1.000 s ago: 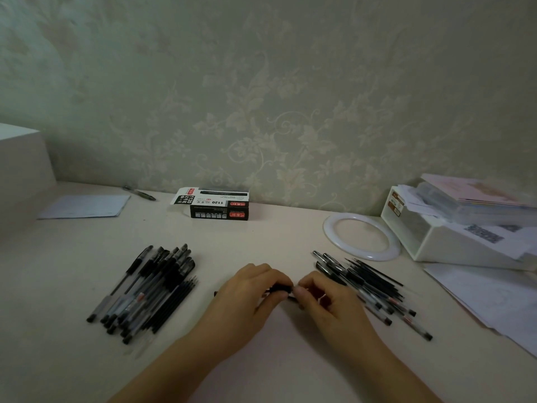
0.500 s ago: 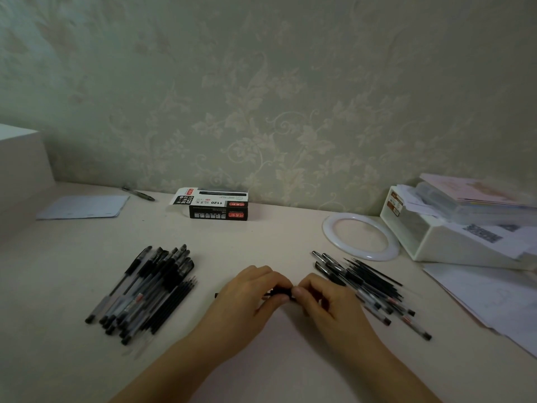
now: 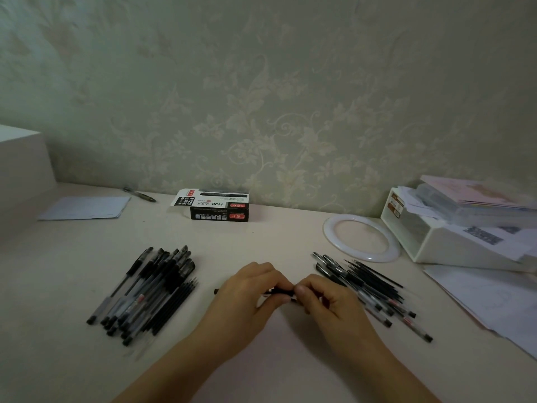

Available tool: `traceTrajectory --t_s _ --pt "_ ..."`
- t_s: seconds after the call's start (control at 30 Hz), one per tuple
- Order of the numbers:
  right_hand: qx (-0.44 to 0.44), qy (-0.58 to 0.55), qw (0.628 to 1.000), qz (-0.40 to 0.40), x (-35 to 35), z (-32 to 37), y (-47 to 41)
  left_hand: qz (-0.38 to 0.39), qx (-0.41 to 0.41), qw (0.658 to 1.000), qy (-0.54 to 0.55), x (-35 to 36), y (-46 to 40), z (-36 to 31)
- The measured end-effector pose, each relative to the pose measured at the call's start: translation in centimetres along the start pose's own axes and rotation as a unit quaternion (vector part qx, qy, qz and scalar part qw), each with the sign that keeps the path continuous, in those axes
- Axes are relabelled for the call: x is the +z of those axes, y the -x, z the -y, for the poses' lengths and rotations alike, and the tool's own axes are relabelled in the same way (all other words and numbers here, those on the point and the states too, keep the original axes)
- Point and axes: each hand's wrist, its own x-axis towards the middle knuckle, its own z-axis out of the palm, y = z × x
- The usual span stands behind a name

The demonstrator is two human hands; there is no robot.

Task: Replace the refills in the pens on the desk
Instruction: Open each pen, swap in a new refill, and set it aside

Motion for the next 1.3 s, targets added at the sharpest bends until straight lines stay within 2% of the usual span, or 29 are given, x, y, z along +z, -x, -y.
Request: traceTrajectory --t_s 0.1,0.2,0.3,0.37,0.47,0.7,0.93,1.1,1.3 --pt "0.019 0.009 0.999 -0.030 0.1 0.2 0.1 -0.007 -0.014 1.000 -0.004 0.2 0.1 0.2" --pt "0.048 0.105 0.991 -0.063 -0.2 -0.8 0.1 -0.022 -0.048 0.998 -0.015 0.4 0.1 0.9" --pt "0.085 0.226 0.970 -0.034 -0.3 -2.0 0.2 -0.027 -0.084 0.996 -0.021 0.4 0.2 1.6" --pt "0.093 0.237 0.967 -0.013 -0.1 -2.2 0.2 -0.020 -0.093 0.995 -0.028 0.4 0.2 1.9" --pt "0.078 0.208 0.975 -0.005 0.0 -2.1 0.3 0.000 -0.095 0.995 -0.035 0.4 0.3 1.9" --pt "0.077 0.050 0.995 -0.035 -0.4 -0.9 0.1 0.019 -0.090 0.995 -0.032 0.3 0.4 2.1" --pt "0.074 0.010 0.997 -0.026 0.0 -0.7 0.1 0.039 -0.072 0.996 -0.016 0.6 0.3 1.8" --pt "0.090 -0.030 0.995 -0.030 -0.2 -1.0 0.0 0.034 -0.090 0.995 0.019 0.5 0.2 1.7" --pt "0.108 -0.066 0.992 0.003 -0.3 -1.2 0.0 0.051 -0.081 0.995 0.009 0.5 0.2 1.5"
